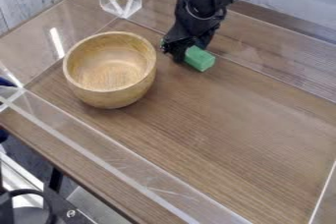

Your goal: Put the green block in the brown bowl

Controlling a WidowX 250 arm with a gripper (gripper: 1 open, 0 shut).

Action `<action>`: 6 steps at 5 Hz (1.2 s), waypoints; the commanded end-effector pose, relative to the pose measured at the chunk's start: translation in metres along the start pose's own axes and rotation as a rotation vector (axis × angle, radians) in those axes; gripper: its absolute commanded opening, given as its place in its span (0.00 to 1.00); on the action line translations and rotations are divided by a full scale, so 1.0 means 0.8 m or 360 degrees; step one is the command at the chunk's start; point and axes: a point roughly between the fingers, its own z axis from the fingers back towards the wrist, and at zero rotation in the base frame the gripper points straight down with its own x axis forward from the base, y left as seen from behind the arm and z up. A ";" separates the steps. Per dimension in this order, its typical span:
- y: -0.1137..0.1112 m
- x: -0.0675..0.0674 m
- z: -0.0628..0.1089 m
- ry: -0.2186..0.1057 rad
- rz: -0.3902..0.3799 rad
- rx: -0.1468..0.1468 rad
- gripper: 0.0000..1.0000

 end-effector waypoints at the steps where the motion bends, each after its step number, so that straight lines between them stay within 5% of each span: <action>1: -0.004 -0.011 -0.006 0.0008 -0.0096 0.0021 0.00; 4: -0.007 -0.012 -0.001 0.0013 -0.0157 0.0060 0.00; 6: -0.006 -0.010 0.025 0.0057 -0.0271 0.0020 0.00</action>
